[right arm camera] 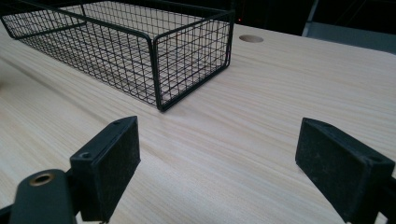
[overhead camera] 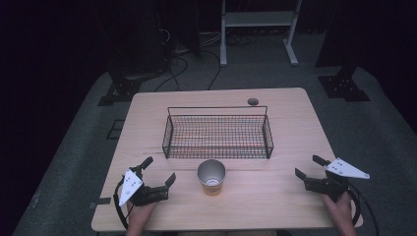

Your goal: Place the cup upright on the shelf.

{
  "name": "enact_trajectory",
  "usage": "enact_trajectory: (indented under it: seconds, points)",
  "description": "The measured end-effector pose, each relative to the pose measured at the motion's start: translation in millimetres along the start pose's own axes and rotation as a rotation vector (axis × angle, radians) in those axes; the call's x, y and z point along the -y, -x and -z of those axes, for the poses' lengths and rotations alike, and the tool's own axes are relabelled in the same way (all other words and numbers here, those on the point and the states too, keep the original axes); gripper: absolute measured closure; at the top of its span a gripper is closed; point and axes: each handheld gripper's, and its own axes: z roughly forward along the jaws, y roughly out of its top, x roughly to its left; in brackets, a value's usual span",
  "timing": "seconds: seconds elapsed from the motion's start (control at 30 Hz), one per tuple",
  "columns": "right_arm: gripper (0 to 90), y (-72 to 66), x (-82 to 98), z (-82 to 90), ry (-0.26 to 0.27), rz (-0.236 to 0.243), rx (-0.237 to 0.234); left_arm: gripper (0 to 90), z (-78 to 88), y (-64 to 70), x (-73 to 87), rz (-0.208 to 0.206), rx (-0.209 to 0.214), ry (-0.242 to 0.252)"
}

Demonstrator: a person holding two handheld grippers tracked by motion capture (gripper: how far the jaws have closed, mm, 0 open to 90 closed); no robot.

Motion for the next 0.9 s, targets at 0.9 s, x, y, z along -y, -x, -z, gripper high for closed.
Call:
enact_trajectory:
  seconds: [0.9]
  points:
    - [12.8,1.1,0.0,0.3,0.0,-0.011,0.006,0.0,-9.6,21.3,-4.8,-0.024,0.149,0.0]
